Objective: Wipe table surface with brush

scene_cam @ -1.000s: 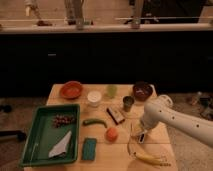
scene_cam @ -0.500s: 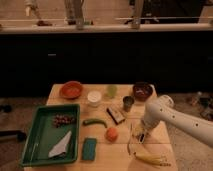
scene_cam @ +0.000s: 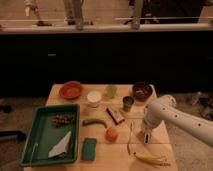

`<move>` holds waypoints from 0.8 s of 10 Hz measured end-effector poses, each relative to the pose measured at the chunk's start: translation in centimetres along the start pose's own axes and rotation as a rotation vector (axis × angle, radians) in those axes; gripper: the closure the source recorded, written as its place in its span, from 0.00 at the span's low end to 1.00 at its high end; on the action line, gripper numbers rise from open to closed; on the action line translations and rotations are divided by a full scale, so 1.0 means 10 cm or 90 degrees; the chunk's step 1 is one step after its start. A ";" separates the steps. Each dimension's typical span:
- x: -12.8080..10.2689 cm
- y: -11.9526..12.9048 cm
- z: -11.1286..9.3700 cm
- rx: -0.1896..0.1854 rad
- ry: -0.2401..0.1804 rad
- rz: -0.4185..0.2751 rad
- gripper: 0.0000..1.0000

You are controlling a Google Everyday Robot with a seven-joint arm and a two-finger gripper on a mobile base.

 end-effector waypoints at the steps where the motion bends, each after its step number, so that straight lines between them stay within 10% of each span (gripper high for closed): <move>1: 0.00 0.00 -0.01 0.000 0.000 0.000 0.96; 3: 0.01 0.03 0.00 -0.003 0.005 -0.005 1.00; 8: -0.06 -0.01 -0.31 -0.105 -0.053 -0.029 1.00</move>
